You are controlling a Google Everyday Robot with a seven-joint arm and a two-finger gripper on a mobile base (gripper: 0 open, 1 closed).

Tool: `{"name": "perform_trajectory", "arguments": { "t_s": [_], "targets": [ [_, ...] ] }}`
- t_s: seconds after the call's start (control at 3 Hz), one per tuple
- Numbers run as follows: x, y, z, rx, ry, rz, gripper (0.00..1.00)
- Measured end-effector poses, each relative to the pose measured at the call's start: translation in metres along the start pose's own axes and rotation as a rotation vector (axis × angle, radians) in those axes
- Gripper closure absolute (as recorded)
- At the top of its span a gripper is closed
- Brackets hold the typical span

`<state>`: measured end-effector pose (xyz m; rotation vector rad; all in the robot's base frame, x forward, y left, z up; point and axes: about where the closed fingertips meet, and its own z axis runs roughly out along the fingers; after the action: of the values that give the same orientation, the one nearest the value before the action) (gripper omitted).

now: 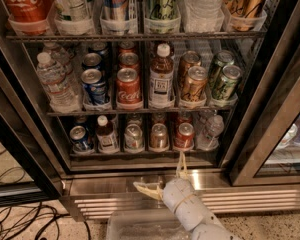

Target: Pick orange can from bottom shelf of fridge

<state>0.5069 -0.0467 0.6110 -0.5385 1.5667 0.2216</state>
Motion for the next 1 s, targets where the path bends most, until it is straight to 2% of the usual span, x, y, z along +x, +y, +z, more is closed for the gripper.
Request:
{"name": "perform_trajectory", "arguments": {
  "t_s": [0.33,1.0],
  "targets": [
    [0.004,0.003,0.013,0.001,-0.033,0.014,0.0],
    [0.008,-0.007,0.038,0.054,-0.122,-0.035,0.1]
  ]
}}
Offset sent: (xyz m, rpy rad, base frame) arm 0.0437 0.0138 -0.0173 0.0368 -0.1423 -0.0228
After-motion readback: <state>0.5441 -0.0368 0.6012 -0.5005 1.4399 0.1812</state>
